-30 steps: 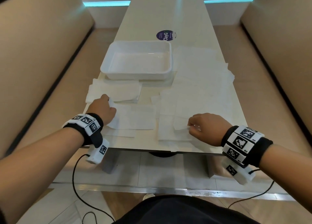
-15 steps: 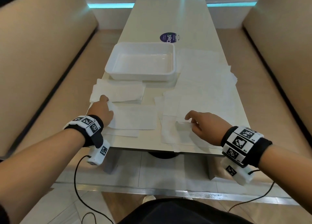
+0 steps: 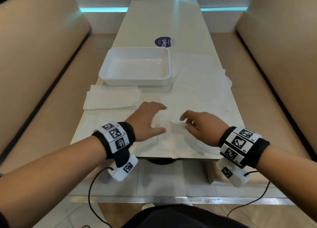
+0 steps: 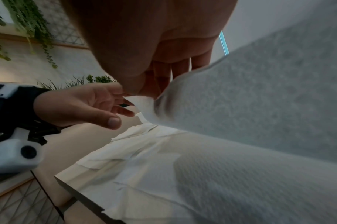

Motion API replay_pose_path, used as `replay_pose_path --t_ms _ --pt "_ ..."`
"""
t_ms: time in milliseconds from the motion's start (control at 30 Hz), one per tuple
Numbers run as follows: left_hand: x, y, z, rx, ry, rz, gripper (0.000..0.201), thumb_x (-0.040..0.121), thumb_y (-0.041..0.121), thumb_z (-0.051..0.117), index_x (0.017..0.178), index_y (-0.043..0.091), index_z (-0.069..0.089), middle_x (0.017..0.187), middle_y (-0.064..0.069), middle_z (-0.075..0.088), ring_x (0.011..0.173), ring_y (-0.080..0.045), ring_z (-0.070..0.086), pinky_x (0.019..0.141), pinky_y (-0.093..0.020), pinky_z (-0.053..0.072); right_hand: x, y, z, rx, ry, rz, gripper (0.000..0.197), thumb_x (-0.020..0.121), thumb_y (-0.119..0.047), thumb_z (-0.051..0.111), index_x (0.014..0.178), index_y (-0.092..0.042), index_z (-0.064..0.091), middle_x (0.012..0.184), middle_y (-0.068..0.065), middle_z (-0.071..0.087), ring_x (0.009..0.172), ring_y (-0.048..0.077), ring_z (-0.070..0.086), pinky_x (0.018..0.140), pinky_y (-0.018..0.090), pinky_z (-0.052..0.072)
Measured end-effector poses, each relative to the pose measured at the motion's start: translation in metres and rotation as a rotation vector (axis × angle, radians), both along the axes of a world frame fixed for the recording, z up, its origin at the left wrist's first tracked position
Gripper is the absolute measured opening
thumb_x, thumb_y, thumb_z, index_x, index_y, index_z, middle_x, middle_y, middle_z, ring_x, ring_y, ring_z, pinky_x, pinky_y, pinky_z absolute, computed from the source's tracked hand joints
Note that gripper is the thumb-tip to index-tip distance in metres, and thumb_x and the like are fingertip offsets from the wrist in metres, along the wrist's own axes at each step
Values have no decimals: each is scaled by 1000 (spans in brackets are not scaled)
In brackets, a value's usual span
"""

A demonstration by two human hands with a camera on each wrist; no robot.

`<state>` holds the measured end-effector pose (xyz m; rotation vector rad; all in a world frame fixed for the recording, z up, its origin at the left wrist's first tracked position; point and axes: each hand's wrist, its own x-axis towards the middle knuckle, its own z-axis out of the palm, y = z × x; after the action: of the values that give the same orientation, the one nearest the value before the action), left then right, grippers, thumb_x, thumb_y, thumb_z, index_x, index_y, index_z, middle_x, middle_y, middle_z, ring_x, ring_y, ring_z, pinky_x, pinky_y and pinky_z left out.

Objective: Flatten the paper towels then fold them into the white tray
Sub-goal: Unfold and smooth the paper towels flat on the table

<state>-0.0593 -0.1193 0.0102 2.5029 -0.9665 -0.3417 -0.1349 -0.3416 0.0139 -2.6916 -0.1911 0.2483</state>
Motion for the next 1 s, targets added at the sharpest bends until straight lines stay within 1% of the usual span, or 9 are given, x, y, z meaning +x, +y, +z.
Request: replay_pose_path --t_ms 67,167,267,333,433,533,667,833,1000 --pt "-9 -22 -3 -10 39 -63 63 80 47 70 136 31 45 138 11 47 126 -10 38 105 -29 34 0 1 1 27 1 1 27 95 -22 46 121 -25 52 99 -10 63 76 11 51 76 28 45" --pt "-11 -37 -7 -98 63 -13 31 87 44 64 115 31 62 113 12 66 107 -9 56 93 -30 44 -3 -2 2 73 -22 -34 22 95 -28 46 116 -25 52 88 -17 57 72 11 52 73 30 45" --pt "-3 -34 -9 -189 116 66 15 91 42 59 94 30 68 92 13 69 91 -3 60 86 -31 49 -7 -11 3 95 -12 -57 29 91 -50 49 114 -32 47 89 -23 55 73 5 58 69 27 46" --pt "3 -30 -10 -201 144 83 15 92 40 58 91 27 66 89 12 68 89 -3 60 81 -27 48 -8 -20 3 40 -10 -74 29 90 -50 53 111 -31 49 89 -22 55 78 8 60 69 27 44" --pt "9 -26 -12 -238 184 113 17 94 36 57 92 21 63 89 7 66 88 -9 61 77 -24 47 -4 -33 2 14 -36 -140 13 94 -38 52 99 -27 58 82 -15 56 78 15 57 69 28 42" --pt "13 -28 -18 -285 289 182 23 89 40 64 103 23 57 97 12 64 92 -2 58 80 -21 44 8 -46 4 86 -10 -216 9 93 -36 54 88 -29 58 76 -17 57 76 13 56 68 27 41" --pt "16 -36 -33 -159 344 232 49 84 35 70 125 24 45 103 10 62 102 -9 55 91 -28 44 30 -60 3 83 8 -288 15 93 -39 53 90 -27 62 91 -8 64 85 16 58 72 29 45" --pt "17 -45 -41 -174 296 240 56 86 24 69 133 24 39 93 7 62 95 -10 57 75 -17 38 46 -73 -8 -4 46 -323 21 94 -41 51 95 -24 65 98 -4 65 91 18 60 76 31 47" --pt "19 -53 -41 -173 237 184 55 87 20 67 134 27 40 90 8 58 94 -12 54 78 -21 37 50 -80 -16 -75 57 -361 22 93 -43 51 94 -26 65 97 -5 66 89 17 59 71 28 44"
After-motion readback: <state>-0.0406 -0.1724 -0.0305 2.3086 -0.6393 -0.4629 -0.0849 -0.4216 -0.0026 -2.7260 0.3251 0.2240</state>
